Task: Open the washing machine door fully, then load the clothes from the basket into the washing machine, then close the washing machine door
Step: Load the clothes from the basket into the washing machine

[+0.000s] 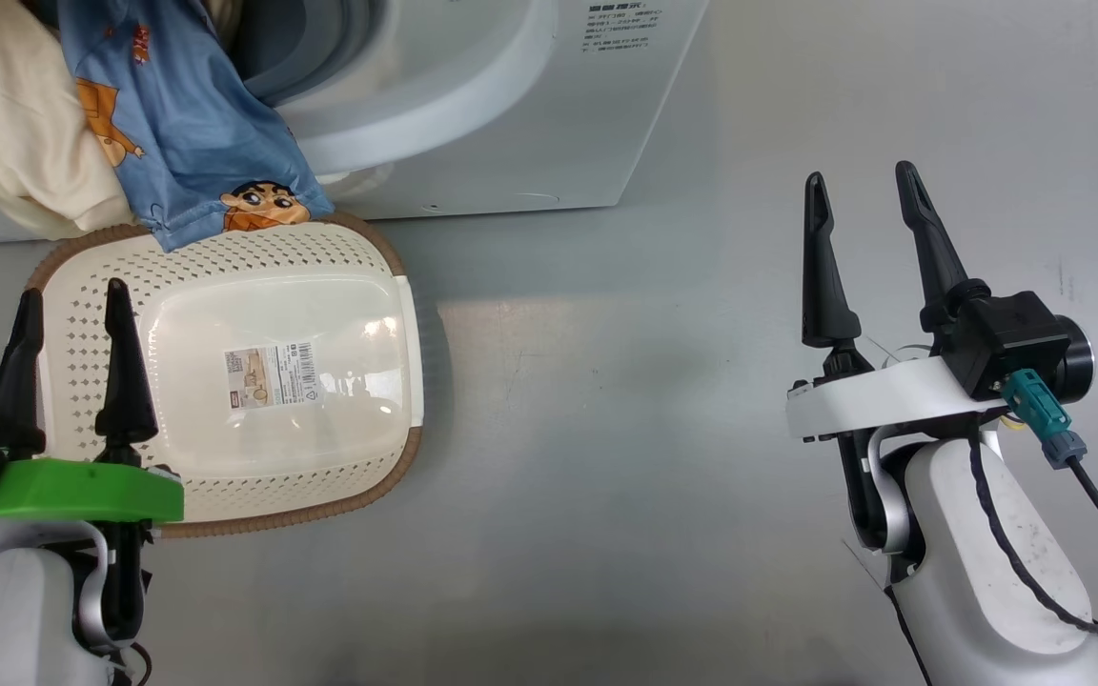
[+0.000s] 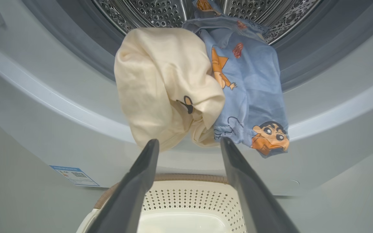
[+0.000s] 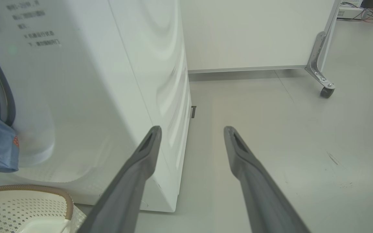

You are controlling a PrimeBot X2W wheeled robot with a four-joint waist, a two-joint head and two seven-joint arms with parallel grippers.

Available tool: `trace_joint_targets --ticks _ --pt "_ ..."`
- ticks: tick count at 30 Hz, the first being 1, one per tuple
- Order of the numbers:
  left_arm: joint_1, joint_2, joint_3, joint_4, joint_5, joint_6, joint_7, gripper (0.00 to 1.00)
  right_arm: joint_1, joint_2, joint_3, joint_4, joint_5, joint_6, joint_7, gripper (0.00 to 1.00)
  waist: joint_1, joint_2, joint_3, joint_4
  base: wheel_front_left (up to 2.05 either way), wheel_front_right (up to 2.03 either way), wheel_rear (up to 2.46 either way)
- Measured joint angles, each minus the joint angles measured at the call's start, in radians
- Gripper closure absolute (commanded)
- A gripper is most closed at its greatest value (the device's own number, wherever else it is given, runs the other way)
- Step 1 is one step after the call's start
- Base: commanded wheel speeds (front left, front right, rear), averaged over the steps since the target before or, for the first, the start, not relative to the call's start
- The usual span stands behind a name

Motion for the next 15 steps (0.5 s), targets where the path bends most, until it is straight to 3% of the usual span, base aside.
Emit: trace_joint_targets --ticks 15 --pt "0.002 -0.026 0.000 -0.007 0.012 -0.001 0.000 0.00 0.000 0.000 -0.001 0.000 0.000 0.000 0.000 0.00 0.0000 0.0000 0.003 -0.003 0.00 0.00 0.00"
